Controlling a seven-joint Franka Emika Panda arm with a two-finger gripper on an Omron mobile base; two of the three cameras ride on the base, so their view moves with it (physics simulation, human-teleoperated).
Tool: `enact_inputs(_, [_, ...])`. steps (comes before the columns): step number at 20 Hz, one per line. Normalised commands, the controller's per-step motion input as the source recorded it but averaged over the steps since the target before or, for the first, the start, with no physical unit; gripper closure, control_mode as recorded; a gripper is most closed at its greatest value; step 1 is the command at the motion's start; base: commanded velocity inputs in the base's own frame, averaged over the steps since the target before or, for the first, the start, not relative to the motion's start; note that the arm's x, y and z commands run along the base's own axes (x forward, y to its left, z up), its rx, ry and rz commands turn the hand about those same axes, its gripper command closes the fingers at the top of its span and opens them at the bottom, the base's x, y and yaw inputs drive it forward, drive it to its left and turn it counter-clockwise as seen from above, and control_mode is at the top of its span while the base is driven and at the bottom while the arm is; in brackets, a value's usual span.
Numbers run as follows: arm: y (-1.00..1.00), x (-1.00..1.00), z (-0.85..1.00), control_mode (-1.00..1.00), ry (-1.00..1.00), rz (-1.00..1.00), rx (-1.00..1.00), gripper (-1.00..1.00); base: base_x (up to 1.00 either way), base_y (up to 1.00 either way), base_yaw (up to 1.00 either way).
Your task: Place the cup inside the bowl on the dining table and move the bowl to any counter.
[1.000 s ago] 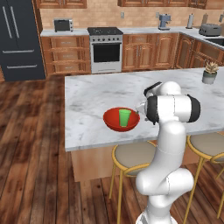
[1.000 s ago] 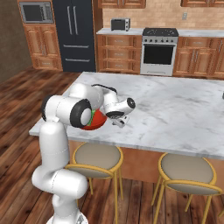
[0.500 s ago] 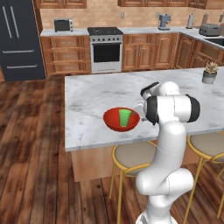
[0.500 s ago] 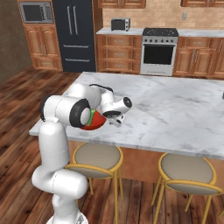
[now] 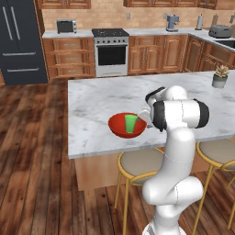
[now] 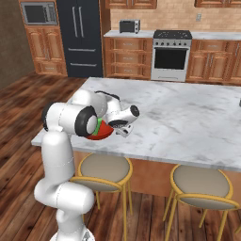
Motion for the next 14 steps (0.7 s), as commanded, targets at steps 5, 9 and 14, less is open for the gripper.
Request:
enact_inputs(5, [0.0,0.0,-0.01,-1.0,0.0,0.0,0.0,-1.0,0.0,0.0,0.0])
enact_inputs(9, [0.0,0.0,0.0,-1.0,0.0,0.0,0.0,1.0,0.0,0.0,0.0])
enact_inputs(14, [0.0,0.0,0.0,-1.0,0.0,0.0,0.0,1.0,0.0,0.0,0.0])
